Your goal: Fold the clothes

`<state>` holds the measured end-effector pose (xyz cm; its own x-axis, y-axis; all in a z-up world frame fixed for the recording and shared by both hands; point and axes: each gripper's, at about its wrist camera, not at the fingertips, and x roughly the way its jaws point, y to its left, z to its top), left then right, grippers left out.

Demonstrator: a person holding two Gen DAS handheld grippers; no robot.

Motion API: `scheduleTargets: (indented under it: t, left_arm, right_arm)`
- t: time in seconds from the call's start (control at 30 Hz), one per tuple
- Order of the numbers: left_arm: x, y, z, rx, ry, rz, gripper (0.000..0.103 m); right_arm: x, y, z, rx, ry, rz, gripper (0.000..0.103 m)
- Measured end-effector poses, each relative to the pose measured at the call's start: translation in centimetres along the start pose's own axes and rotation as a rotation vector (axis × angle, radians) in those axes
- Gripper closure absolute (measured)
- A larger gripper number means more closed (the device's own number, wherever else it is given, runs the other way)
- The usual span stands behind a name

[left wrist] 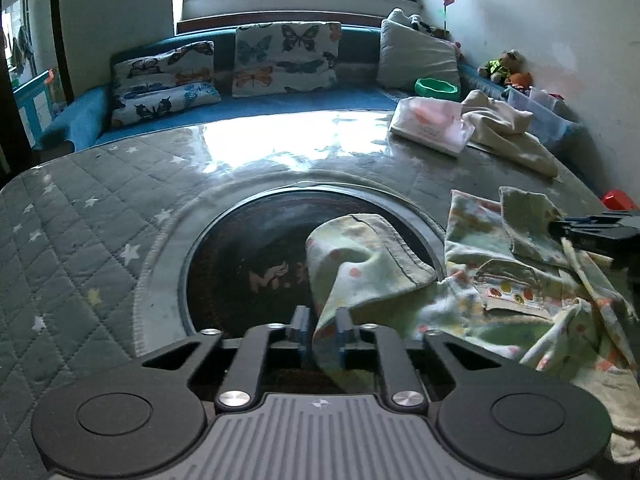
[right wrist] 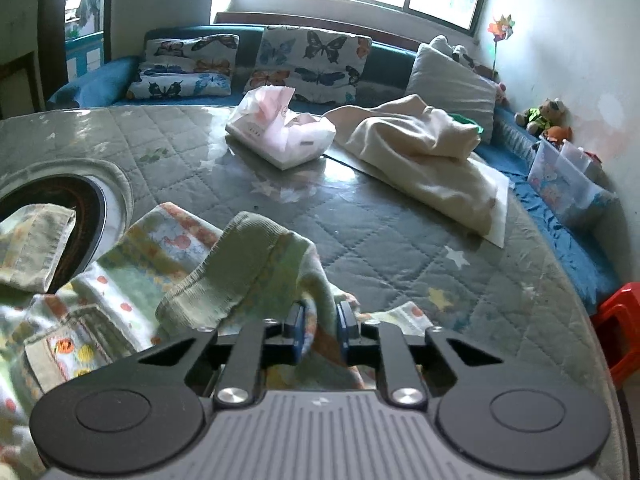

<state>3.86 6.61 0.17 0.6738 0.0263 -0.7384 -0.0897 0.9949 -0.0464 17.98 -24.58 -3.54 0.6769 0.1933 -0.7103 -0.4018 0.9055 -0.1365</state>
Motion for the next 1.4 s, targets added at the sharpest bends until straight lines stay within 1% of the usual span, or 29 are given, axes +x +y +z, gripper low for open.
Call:
scheduleTargets:
  t: [0.07, 0.1, 0.13, 0.2, 0.27, 0.3, 0.33, 0.37, 0.4, 0.43, 0.47, 0.5, 0.6, 0.73, 0.8, 0.87, 1.03, 1.23, 1.4]
  left_arm:
    - [0.9, -0.4, 0.2, 0.001, 0.012, 0.002, 0.068]
    - [1.4, -0.5, 0.3, -0.002, 0.018, 0.002, 0.054]
    - [1.8, -0.7, 0.4, -0.003, 0.024, 0.003, 0.052]
    - [2.8, -1.0, 0.6, 0.013, 0.028, 0.016, 0.052]
    - [3.8, -1.1, 0.6, 0.013, 0.042, 0.009, 0.052]
    - [4.2, -1.2, 0.6, 0.017, 0.048, 0.006, 0.053]
    - [4.6, -1.2, 0.5, 0.025, 0.053, -0.001, 0.061]
    - [4.9, -1.3, 0.4, 0.032, 0.058, -0.008, 0.070]
    - [5.2, -1.3, 0.3, 0.032, 0.063, -0.015, 0.086]
    - [5.4, -1.3, 0.3, 0.031, 0.069, -0.023, 0.093]
    - [5.5, -1.2, 0.2, 0.026, 0.068, -0.029, 0.096]
    - [5.4, -1.0, 0.1, 0.023, 0.065, -0.030, 0.098]
    - [4.9, -0.5, 0.2, 0.006, 0.047, -0.024, 0.100]
    - [3.4, 1.1, 0.3, -0.022, 0.008, 0.008, 0.100]
    - [2.4, 2.3, 0.1, -0.044, -0.010, 0.027, 0.100]
    - [1.4, 3.7, -0.2, -0.073, -0.026, 0.041, 0.100]
    - [-1.5, 7.7, -1.9, -0.146, -0.059, 0.093, 0.100]
    - [-5.7, 12.4, -4.8, -0.238, -0.079, 0.171, 0.100]
    - [-9.2, 14.9, -7.7, -0.279, -0.080, 0.226, 0.100]
  right_arm:
    - [-0.2, 0.0, -0.1, -0.002, -0.001, -0.001, 0.088]
    - [-0.4, -0.1, -0.2, 0.002, -0.001, -0.002, 0.087]
    - [-1.0, -0.5, -0.3, 0.017, 0.001, 0.000, 0.084]
    - [-2.1, -1.2, -0.6, 0.029, 0.004, 0.013, 0.076]
    - [-3.4, -1.4, -2.0, 0.037, 0.013, 0.019, 0.062]
    - [-4.1, -1.5, -2.7, 0.042, 0.017, 0.022, 0.058]
    - [-4.8, -1.6, -3.4, 0.046, 0.022, 0.025, 0.052]
    - [-5.5, -1.8, -4.1, 0.050, 0.026, 0.027, 0.051]
    - [-6.1, -1.9, -4.8, 0.054, 0.031, 0.030, 0.050]
    - [-6.8, -2.0, -5.5, 0.058, 0.035, 0.033, 0.046]
    - [-7.5, -2.1, -6.2, 0.062, 0.039, 0.036, 0.042]
    - [-8.1, -2.2, -6.9, 0.066, 0.044, 0.039, 0.041]
    - [-9.9, -2.4, -8.9, 0.078, 0.056, 0.046, 0.038]
    - [-8.7, -1.6, -8.7, 0.084, 0.061, 0.034, 0.032]
    - [-8.1, -1.0, -8.4, 0.085, 0.062, 0.033, 0.032]
    - [-7.5, -0.5, -8.1, 0.076, 0.055, 0.056, 0.032]
    - [-5.4, 2.9, -5.6, 0.011, 0.029, 0.109, 0.032]
    - [-4.9, 7.7, -4.5, -0.102, 0.011, 0.187, 0.032]
    - [-4.4, 11.7, -3.5, -0.197, -0.004, 0.252, 0.033]
